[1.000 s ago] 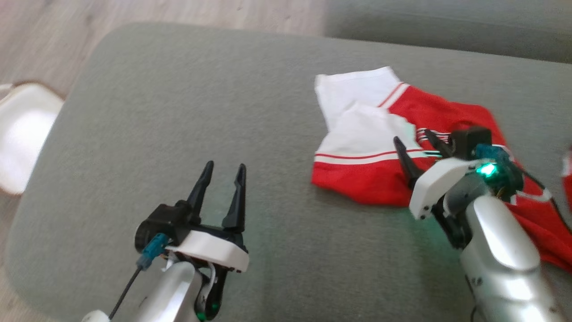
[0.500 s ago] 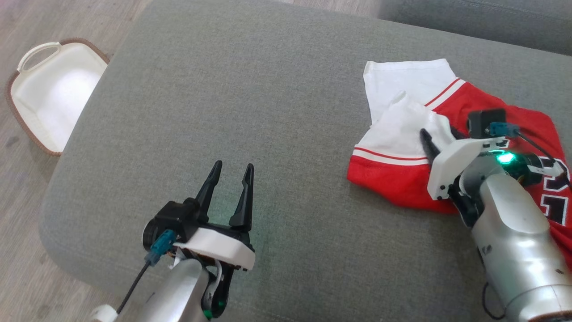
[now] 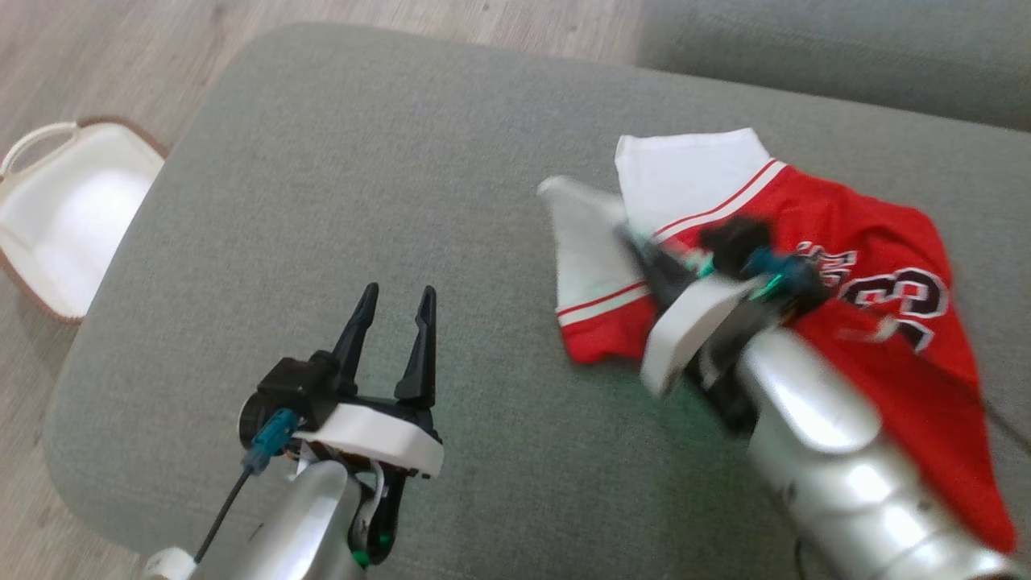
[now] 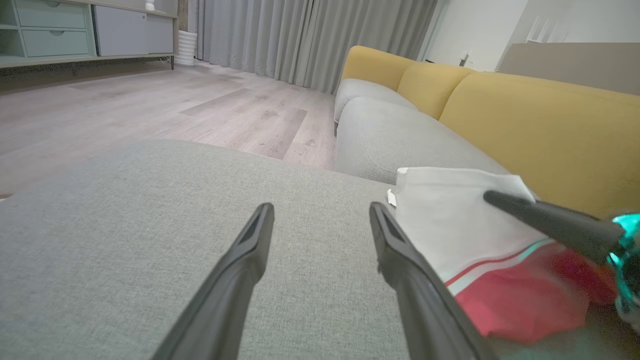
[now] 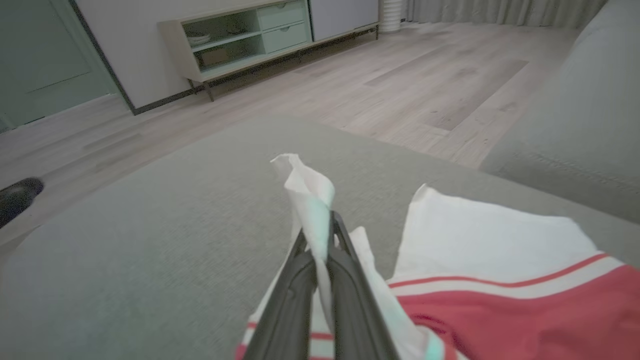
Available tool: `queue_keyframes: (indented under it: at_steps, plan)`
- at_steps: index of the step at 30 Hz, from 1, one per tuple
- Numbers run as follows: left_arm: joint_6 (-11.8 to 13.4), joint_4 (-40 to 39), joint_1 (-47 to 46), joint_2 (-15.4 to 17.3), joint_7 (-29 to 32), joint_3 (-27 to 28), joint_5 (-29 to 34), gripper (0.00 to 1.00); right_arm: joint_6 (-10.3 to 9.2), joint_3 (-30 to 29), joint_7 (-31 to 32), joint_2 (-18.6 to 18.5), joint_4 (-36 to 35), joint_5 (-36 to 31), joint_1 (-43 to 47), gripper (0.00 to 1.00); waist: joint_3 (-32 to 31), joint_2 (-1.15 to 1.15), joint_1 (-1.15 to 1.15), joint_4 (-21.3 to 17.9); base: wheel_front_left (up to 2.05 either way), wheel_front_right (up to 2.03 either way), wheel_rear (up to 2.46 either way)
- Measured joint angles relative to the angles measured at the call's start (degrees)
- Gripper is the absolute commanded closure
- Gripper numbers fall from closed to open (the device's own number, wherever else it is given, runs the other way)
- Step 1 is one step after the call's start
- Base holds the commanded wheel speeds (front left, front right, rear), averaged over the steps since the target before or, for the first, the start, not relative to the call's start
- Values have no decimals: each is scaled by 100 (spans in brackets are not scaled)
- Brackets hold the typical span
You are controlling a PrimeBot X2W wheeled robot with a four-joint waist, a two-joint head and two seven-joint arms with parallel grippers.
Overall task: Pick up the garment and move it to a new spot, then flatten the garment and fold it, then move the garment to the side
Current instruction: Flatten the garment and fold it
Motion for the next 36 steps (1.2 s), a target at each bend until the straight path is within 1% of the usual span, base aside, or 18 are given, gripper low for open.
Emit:
queue_keyframes:
  at_steps: [3, 8, 9, 10, 11, 12, 16, 18, 20, 23, 25, 27, 31, 34, 36]
  plan:
    - [9, -23, 47, 56, 0, 20, 2, 0, 0, 654, 145, -46, -397, 355, 417, 100, -128, 0, 0, -62, 0, 0, 0]
    - [52, -37, 199, 130, -14, 24, 15, 0, 0, 1614, 348, -357, -977, 780, 924, 100, -326, 0, -1, -137, 0, 0, 0]
    - [52, -44, 222, 144, -14, 24, 18, 0, 0, 1809, 372, -427, -1079, 837, 959, 90, -359, 0, 0, -150, 0, 0, 0]
    - [54, -47, 237, 160, -14, 24, 18, 0, 0, 1980, 417, -490, -1155, 911, 982, 51, -394, 0, 0, -161, 0, 0, 0]
    - [59, -59, 249, 178, -13, 24, 18, 0, 0, 2139, 450, -547, -1217, 971, 998, 9, -427, 0, 0, -174, 0, 0, 0]
    - [68, -79, 264, 202, -10, 24, 18, 0, 0, 2284, 475, -600, -1281, 1022, 1015, 0, -458, 0, -1, -189, 0, 0, 0]
    - [112, -147, 380, 288, 19, 24, 18, 0, 0, 2749, 595, -725, -1455, 1318, 1148, 0, -561, 0, -1, -284, 0, 0, 0]
    - [154, -202, 450, 330, 35, 29, 18, 0, 0, 2798, 572, -768, -1532, 1392, 1188, 0, -598, 0, -1, -360, 0, 0, 0]
    - [159, -243, 491, 361, 60, 35, 18, 0, 0, 2741, 454, -828, -1594, 1439, 1181, 0, -632, 0, 0, -451, 0, 0, 0]
    - [209, -328, 555, 407, 62, 48, 16, 0, 0, 2376, 208, -880, -1649, 1447, 1182, 0, -681, 0, 0, -615, 0, 0, 0]
    - [213, -368, 594, 426, 70, 52, 16, 0, 0, 1981, 7, -940, -1677, 1418, 1188, 0, -721, 0, 0, -730, 0, 0, 0]
    - [245, -413, 635, 446, 71, 55, 16, 0, 0, 1438, -181, -1014, -1670, 1254, 1215, 0, -760, 0, 0, -848, 0, 0, 0]
    - [311, -476, 749, 460, 96, 71, 14, 0, 0, 9, -590, -1038, -1600, 677, 1643, 0, -848, 0, 0, -1085, 0, 0, 0]
    - [335, -520, 844, 468, 96, 79, -32, 0, 0, -1068, -738, -892, -1563, 193, 2232, 0, -900, 0, 0, -1265, 0, 0, 0]
    - [338, -550, 912, 480, 94, 90, -36, 0, 0, -1640, -798, -688, -1647, -138, 2603, 0, -915, 0, 0, -1384, 0, 0, 0]
